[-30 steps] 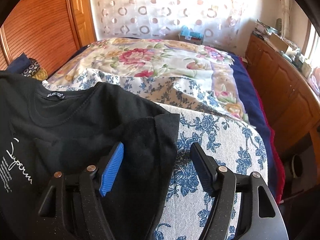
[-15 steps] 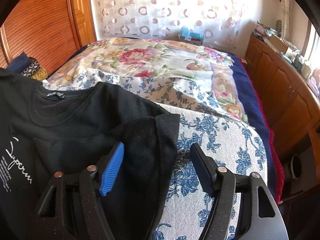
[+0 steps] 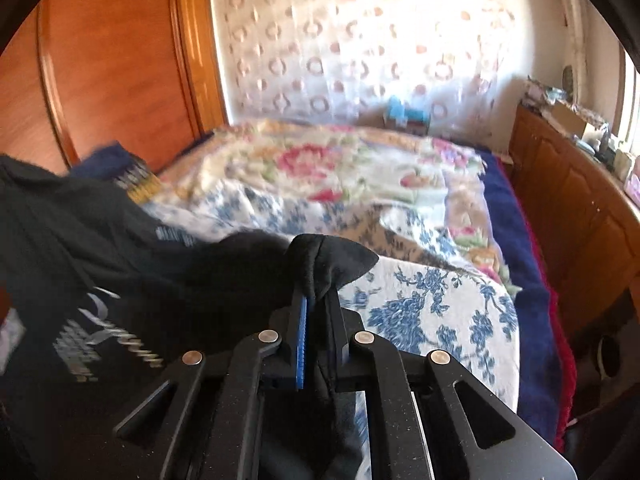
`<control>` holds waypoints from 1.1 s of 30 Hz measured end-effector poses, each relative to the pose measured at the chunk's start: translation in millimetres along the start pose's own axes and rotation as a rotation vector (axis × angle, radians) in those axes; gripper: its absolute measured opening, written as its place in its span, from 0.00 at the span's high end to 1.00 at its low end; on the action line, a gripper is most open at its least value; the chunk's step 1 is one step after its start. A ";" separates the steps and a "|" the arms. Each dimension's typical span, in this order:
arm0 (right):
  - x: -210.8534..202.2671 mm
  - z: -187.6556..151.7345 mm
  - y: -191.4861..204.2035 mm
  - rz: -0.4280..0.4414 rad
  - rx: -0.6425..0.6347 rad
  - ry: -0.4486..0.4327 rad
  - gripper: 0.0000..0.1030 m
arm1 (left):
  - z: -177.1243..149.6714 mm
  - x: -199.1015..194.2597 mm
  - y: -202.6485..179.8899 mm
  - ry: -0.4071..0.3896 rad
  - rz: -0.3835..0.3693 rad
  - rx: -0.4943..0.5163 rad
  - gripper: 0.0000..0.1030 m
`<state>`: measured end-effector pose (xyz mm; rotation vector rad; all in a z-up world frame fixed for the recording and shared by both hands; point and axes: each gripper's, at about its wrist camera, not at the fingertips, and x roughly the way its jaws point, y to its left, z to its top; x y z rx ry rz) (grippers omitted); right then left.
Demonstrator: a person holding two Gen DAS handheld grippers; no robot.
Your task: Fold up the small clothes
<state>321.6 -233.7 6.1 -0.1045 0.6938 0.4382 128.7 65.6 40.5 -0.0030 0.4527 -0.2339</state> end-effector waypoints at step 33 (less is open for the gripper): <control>-222.6 -169.5 72.6 0.011 0.043 0.001 0.95 | -134.3 -144.1 -3.2 0.069 0.040 -0.112 0.99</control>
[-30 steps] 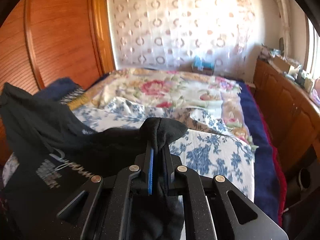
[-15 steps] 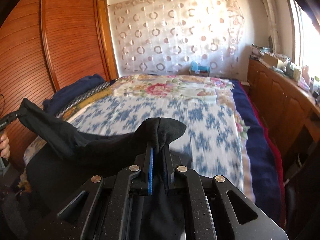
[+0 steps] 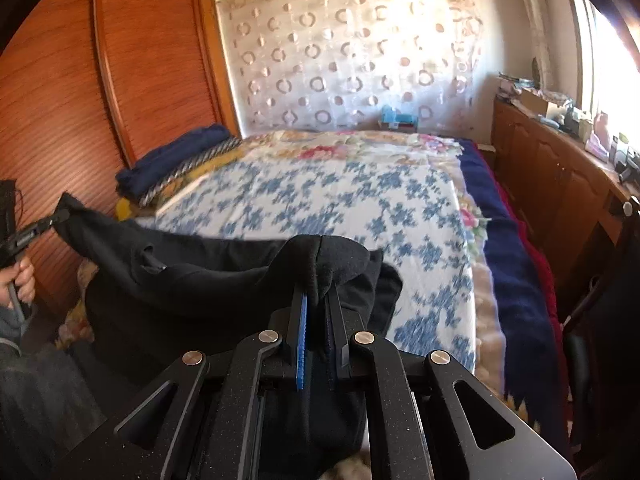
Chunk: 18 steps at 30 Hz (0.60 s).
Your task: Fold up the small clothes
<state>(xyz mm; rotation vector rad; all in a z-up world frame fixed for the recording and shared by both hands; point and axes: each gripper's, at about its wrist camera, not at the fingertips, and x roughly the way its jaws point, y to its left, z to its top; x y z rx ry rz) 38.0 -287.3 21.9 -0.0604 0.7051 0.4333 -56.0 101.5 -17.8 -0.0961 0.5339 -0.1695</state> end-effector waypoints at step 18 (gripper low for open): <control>6.8 -7.5 -7.3 -0.042 -0.006 0.038 0.53 | -4.3 16.3 6.7 0.065 0.025 0.037 0.56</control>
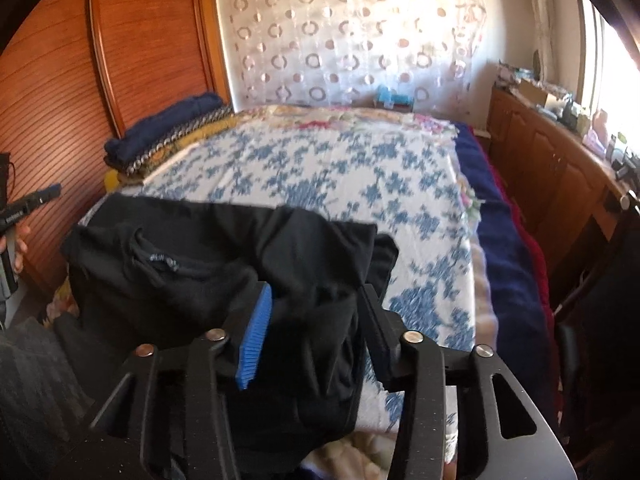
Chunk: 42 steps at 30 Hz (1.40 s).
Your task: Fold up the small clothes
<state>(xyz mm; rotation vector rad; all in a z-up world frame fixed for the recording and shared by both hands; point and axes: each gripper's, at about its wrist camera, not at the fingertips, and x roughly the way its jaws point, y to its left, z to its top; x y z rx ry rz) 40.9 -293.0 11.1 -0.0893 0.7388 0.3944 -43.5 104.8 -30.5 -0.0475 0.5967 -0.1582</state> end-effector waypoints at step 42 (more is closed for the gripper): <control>140.7 29.0 -50.1 -0.021 0.059 0.162 0.28 | 0.1 119.6 43.5 0.273 -0.090 -0.086 0.59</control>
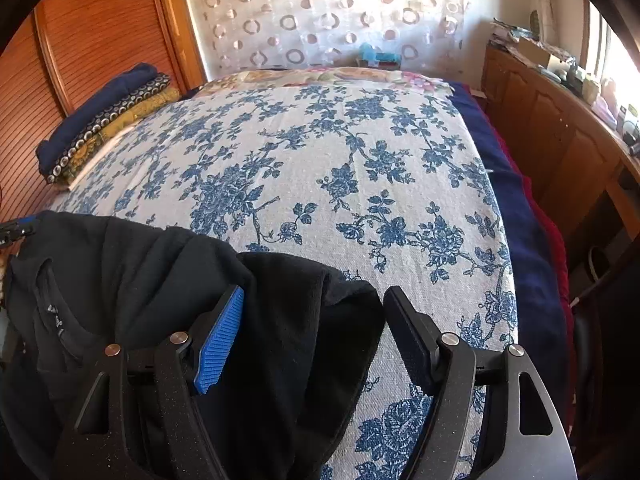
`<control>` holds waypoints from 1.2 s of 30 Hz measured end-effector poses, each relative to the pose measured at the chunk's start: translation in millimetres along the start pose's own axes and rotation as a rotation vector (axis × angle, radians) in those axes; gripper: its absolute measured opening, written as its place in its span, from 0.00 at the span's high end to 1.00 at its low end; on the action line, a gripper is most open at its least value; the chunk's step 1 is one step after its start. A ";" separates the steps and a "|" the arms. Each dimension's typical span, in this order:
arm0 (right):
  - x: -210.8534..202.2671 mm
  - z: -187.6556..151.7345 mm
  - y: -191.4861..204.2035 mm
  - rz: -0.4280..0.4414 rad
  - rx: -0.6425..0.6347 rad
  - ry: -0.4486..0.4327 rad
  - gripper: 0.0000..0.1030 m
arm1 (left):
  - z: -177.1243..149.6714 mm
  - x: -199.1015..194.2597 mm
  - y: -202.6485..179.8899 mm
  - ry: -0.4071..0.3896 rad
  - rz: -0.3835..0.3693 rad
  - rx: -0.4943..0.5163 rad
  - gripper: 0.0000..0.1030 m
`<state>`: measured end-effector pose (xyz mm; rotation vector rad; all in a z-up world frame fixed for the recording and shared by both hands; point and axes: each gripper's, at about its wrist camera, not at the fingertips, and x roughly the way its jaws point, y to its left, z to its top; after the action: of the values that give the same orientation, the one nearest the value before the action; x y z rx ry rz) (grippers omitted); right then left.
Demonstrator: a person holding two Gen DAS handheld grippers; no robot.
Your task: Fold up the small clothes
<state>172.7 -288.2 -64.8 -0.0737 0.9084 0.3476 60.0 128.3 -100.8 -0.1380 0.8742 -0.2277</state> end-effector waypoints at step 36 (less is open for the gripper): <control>-259.9 39.1 76.3 0.079 -0.187 -0.580 0.93 | 53.0 -222.5 -68.1 -0.546 -0.091 0.177 0.91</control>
<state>31.2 -276.9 169.2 -0.1020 0.3036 0.4944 -46.5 120.3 112.6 -0.0688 0.3026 -0.3319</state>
